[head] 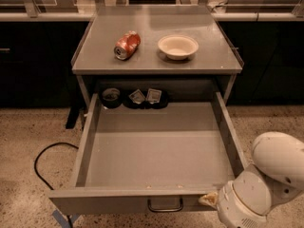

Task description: Close top drawer

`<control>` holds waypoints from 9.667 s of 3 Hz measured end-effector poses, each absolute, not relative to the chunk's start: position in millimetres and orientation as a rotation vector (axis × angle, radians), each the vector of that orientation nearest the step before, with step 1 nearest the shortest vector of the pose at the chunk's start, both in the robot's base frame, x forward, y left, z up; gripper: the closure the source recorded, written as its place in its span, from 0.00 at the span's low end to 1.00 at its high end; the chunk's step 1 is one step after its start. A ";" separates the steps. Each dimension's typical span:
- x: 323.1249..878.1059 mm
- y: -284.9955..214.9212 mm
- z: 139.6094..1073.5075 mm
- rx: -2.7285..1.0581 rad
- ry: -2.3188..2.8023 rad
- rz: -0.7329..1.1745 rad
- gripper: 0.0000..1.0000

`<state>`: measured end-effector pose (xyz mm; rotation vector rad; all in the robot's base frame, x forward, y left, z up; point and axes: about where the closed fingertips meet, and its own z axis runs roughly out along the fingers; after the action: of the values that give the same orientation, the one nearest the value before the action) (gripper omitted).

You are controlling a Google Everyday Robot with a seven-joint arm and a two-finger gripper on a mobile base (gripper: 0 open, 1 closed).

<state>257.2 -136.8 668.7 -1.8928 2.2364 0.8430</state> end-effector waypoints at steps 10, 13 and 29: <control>456.9 -96.4 724.9 -1.990 2.049 0.549 0.00; 417.0 -102.2 725.4 -1.958 2.102 0.552 0.00; 489.1 -104.2 682.0 -2.053 2.084 0.492 0.00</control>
Offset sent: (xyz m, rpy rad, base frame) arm 0.0662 0.0402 -0.0117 0.0388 -0.0090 0.0484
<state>489.1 -104.2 682.0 -2.0531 2.0836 0.4919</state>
